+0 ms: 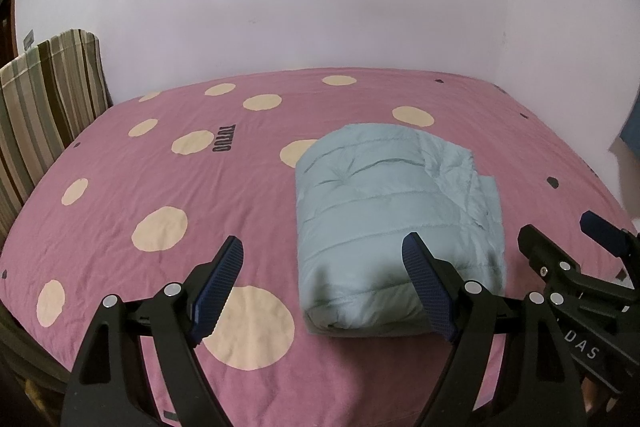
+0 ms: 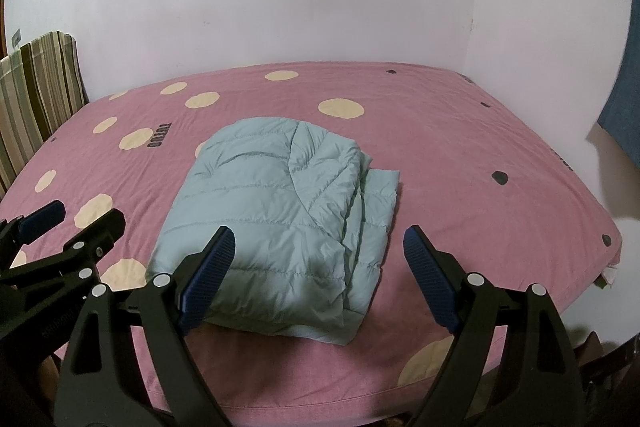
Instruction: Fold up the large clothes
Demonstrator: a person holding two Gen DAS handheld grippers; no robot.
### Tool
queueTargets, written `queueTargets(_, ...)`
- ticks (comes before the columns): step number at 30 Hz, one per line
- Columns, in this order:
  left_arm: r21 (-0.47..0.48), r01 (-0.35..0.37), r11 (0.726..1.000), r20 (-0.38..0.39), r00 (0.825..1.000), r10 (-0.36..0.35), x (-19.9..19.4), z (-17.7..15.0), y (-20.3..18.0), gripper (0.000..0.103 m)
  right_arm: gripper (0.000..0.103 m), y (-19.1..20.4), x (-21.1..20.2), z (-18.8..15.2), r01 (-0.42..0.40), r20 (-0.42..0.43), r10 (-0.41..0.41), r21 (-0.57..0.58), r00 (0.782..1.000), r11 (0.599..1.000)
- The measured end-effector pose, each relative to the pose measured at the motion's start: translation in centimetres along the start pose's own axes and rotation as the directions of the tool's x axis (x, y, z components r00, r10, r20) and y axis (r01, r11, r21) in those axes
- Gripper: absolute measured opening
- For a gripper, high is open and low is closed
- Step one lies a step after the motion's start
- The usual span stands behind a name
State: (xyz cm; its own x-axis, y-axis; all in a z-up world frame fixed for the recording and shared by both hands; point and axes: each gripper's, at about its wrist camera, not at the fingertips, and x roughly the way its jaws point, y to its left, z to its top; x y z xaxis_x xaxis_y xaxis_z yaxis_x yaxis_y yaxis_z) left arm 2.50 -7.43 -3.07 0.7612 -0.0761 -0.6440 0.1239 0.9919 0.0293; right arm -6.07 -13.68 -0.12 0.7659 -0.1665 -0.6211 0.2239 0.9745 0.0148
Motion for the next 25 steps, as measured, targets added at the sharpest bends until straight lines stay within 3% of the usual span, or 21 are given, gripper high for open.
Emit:
queueTargets(7,0.023,-0.007,1.0,0.016,1.0,0.007,0.0,-0.2,-0.3,0.081,0.086,-0.4,0.4,0.0,-0.002,-0.006,0.002,-0.005,1.0,1.0)
queueTargets(9,0.008,-0.032,0.999,0.019,0.999,0.032,0.1,-0.2,-0.1,0.088,0.086,-0.6,0.5,0.0,0.0,-0.006,0.0,-0.003,1.0,1.0)
queueTargets(11,-0.004,-0.025,1.0,0.024,0.999,0.025,0.2,-0.3,0.1,0.088,0.086,-0.8,0.6,-0.1,-0.003,-0.008,0.003,-0.003,1.0,1.0)
queueTargets(15,-0.014,0.015,1.0,-0.012,1.0,-0.015,1.1,-0.3,0.5,0.088,0.086,-1.0,0.7,-0.1,-0.006,-0.009,0.006,-0.005,1.0,1.0)
queueTargets(17,-0.017,-0.007,1.0,-0.017,1.0,0.007,1.6,-0.3,0.9,0.088,0.086,-1.2,0.8,0.0,-0.006,-0.006,0.005,-0.003,1.0,1.0)
queueTargets(22,-0.079,-0.02,0.997,-0.077,0.997,0.014,3.8,-0.2,3.8,0.088,0.087,-2.8,1.9,0.3,0.019,-0.004,-0.018,0.028,1.0,0.999)
queueTargets(25,-0.146,-0.109,0.983,-0.125,0.988,0.09,6.4,-0.5,8.0,0.088,0.091,-5.5,3.6,0.6,0.06,-0.015,-0.059,0.075,0.998,0.995)
